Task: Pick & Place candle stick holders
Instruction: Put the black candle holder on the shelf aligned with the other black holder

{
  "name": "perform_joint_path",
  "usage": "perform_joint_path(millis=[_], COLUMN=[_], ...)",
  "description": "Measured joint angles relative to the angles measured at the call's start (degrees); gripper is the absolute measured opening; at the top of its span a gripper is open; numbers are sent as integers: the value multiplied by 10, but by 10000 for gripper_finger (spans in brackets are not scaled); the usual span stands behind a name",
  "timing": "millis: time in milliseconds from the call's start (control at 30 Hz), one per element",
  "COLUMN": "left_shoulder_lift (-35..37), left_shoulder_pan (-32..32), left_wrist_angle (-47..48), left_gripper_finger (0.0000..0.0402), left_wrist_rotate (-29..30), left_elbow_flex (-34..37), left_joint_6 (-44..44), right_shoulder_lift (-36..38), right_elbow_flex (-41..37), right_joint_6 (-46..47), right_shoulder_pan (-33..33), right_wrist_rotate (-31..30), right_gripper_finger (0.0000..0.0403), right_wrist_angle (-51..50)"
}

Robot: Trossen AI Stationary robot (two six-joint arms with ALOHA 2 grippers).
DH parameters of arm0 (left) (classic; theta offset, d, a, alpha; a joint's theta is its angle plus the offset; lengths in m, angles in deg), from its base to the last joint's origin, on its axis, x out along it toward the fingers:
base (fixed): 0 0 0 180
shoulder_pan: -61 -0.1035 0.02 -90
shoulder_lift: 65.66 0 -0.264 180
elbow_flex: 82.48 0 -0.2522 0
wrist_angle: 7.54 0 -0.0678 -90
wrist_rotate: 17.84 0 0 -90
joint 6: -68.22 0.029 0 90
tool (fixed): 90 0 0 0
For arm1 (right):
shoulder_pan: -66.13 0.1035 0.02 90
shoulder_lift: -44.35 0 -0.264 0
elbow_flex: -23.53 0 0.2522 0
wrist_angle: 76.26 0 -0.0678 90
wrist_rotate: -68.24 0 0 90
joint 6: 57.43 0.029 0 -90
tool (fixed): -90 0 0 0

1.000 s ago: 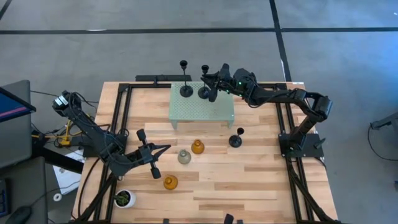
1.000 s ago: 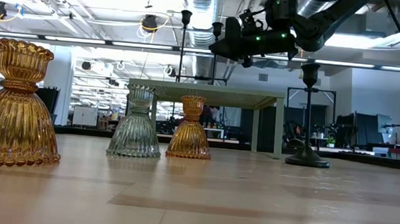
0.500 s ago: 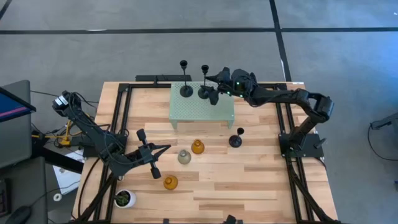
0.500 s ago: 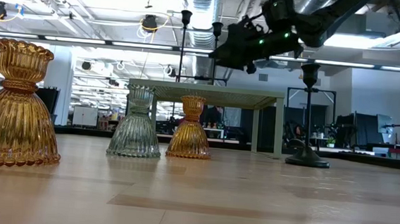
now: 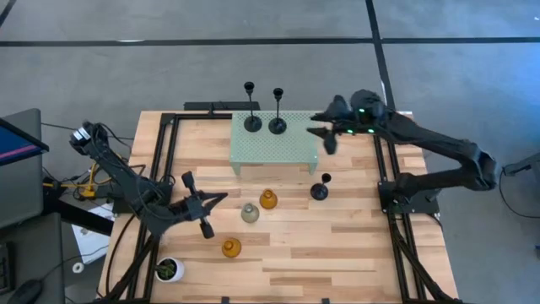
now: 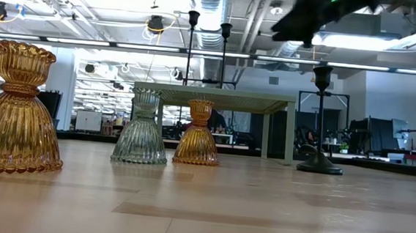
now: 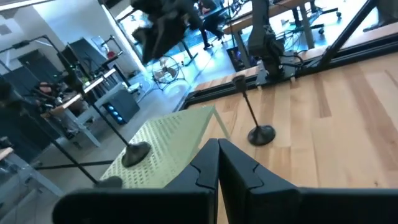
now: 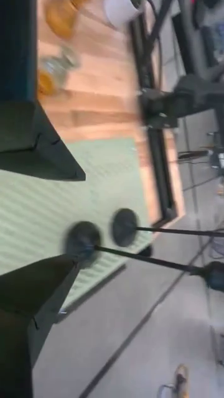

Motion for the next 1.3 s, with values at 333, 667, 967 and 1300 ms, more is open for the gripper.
perform_joint_path(millis=[333,667,967,1300], left_shoulder_lift=[163,183,183,183], left_shoulder_pan=[0,0,0,0], left_wrist_angle=[-9,-61,-64,-65], left_gripper_finger=[6,6,6,6], left_wrist_rotate=[-183,-189,-189,-190], left_elbow_flex=[145,191,191,191], left_joint_6=[-28,-29,-29,-29], right_shoulder_lift=[169,332,371,341], right_elbow_flex=[-59,-291,-406,-440], right_joint_6=[40,161,217,201], right_shoulder_pan=[48,151,193,194], right_wrist_rotate=[0,-5,-12,-21], right_gripper_finger=[133,111,112,112], right_wrist_angle=[-155,-82,18,19])
